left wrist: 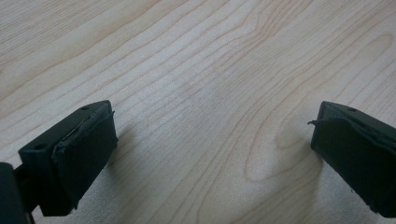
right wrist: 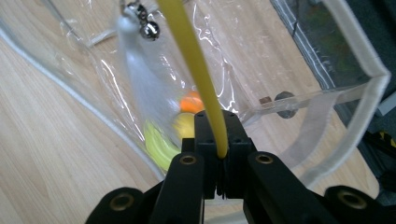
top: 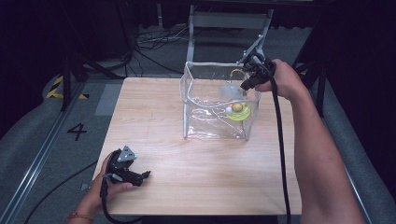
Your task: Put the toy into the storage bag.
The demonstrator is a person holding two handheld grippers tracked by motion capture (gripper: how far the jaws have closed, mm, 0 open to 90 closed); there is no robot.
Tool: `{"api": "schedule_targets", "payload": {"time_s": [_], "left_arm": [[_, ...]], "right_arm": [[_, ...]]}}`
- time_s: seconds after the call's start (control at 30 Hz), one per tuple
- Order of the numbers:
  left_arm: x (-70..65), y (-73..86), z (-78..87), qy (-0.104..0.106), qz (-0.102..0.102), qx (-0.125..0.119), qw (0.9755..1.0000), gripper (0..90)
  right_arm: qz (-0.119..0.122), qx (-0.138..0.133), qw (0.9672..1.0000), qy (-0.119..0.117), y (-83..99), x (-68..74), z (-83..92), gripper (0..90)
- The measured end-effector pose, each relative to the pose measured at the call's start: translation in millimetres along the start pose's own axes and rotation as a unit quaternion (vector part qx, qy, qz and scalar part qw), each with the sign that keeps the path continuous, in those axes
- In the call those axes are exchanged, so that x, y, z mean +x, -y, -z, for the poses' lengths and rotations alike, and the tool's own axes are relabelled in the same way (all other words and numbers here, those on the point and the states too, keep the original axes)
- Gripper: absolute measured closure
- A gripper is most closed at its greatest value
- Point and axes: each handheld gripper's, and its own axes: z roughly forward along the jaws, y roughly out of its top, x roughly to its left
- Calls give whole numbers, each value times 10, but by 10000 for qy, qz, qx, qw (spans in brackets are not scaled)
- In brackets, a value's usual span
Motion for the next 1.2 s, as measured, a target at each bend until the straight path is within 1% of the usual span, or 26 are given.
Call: {"api": "schedule_targets", "payload": {"time_s": [0.1,0.13,0.17,0.27,0.37,0.4,0.43,0.47,0.53,0.57,0.63,0.67,0.7,0.73,0.77,0.83,0.93,0.97,1.0,1.07,1.2], "left_arm": [[0,0,0,-2,-1,0,10000,6],[1,0,0,-1,-5,1,10000,6],[-1,1,0,-3,1,-1,10000,6],[1,0,2,-3,-12,10,10000,6],[2,0,1,-1,-11,9,10000,6],[2,0,1,-1,-12,10,10000,5],[2,0,1,-2,-11,10,10000,5],[-1,1,2,-10,3,8,10000,6],[-4,2,2,-21,13,9,10000,6],[-6,3,3,-28,23,12,10000,6],[-4,4,5,-21,13,18,10000,6],[-3,4,6,-30,1,21,10000,6],[-3,4,6,-30,1,21,10000,6],[-7,7,7,-30,24,24,10000,6],[-8,7,8,-34,30,22,10000,6],[-8,7,8,-34,28,24,10000,6],[-10,12,8,-52,33,-1,10000,7],[-11,12,7,-37,45,-4,10000,7],[-12,12,6,-36,48,-9,10000,7],[-10,11,5,-33,44,-8,10000,6],[-7,10,8,-21,32,20,10000,6]], "right_arm": [[-3,22,10000,-44,12,34,-49,878],[70,121,9999,-92,16,81,-107,878],[70,121,9999,-92,16,81,-107,878],[107,257,9995,-136,27,131,-170,876],[121,323,9993,-132,35,153,-193,875],[163,383,9990,-187,47,165,-207,874],[180,424,9988,-181,58,170,-220,874],[117,459,9987,-196,84,169,-232,869],[109,481,9986,-201,97,171,-237,863],[104,533,9983,-200,111,174,-244,861],[57,449,9989,-150,142,189,-229,862],[44,411,9991,-128,147,192,-211,822],[44,411,9991,-128,147,192,-211,822],[-26,365,9993,-38,149,194,-191,815],[-44,330,9994,35,157,205,-145,820],[-68,232,9997,17,165,224,-111,804],[-52,222,9997,76,173,239,-103,777],[-32,216,9997,83,181,247,-106,747],[-32,216,9997,83,181,247,-106,747],[-50,205,9997,150,180,247,-106,712],[-83,133,9996,227,186,246,-99,623]]}}
